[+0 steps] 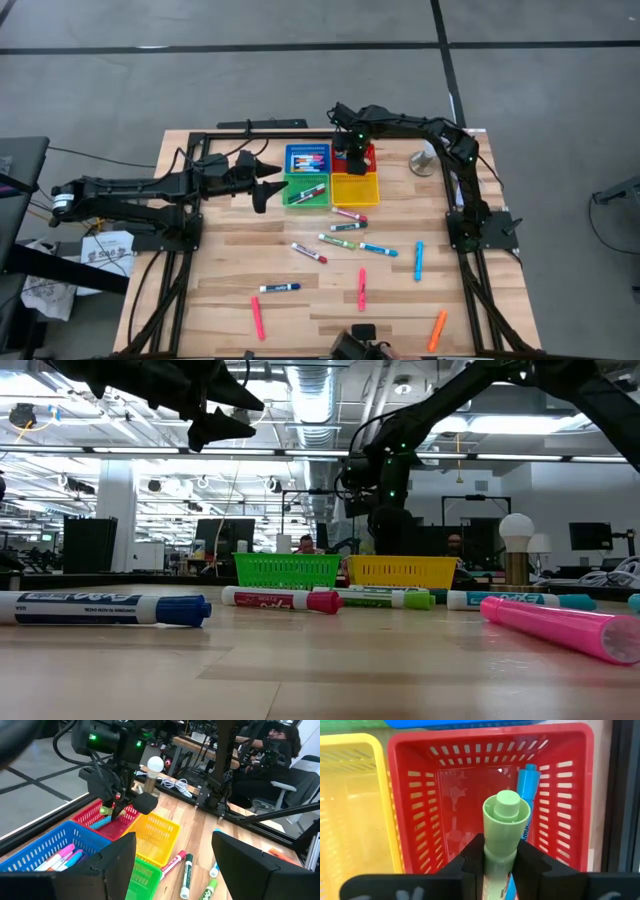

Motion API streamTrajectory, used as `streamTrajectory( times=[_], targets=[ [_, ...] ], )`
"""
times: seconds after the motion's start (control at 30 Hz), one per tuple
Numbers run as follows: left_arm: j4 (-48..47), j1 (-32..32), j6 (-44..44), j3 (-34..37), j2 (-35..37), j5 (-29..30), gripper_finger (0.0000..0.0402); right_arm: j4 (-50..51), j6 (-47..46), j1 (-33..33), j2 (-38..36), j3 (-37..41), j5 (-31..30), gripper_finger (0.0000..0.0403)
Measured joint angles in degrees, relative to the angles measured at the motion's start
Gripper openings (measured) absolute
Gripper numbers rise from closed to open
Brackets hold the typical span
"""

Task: Pick & Place Markers
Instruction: Put the large light green highlighter into the red bin, then put the large orange highlighter into the red bin

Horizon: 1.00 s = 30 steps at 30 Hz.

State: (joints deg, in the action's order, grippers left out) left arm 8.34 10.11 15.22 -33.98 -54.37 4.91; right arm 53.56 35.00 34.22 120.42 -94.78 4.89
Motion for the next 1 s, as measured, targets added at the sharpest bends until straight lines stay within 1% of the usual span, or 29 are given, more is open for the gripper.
streamTrajectory(
  times=[0.27, 0.67, 0.77, 0.87, 1.0],
  targets=[
    [0.0, 0.1, 0.0, 0.0, 0.0, 0.0, 0.0260, 0.1, 1.0, 0.0, 0.0, 0.0, 0.1, 0.0071],
    [0.0, 0.1, 0.0, 0.0, 0.0, 0.0, 0.0260, 0.0, 1.0, 0.0, -0.1, 0.0, 1.2, 0.0130],
    [0.0, 0.1, 0.0, 0.0, 0.0, 0.0, 0.0260, 0.4, -1.5, -0.1, -1.4, -0.6, 1.2, 0.0135],
    [0.0, 0.1, 0.0, 0.0, 0.0, 0.0, 0.0260, 2.0, -4.8, -0.5, -3.5, -2.7, 1.2, 0.0131],
    [0.0, 0.1, 0.0, 0.0, 0.0, 0.0, 0.0260, 3.0, -7.7, -1.2, -9.0, -4.3, 4.7, 0.0122]
  ],
)
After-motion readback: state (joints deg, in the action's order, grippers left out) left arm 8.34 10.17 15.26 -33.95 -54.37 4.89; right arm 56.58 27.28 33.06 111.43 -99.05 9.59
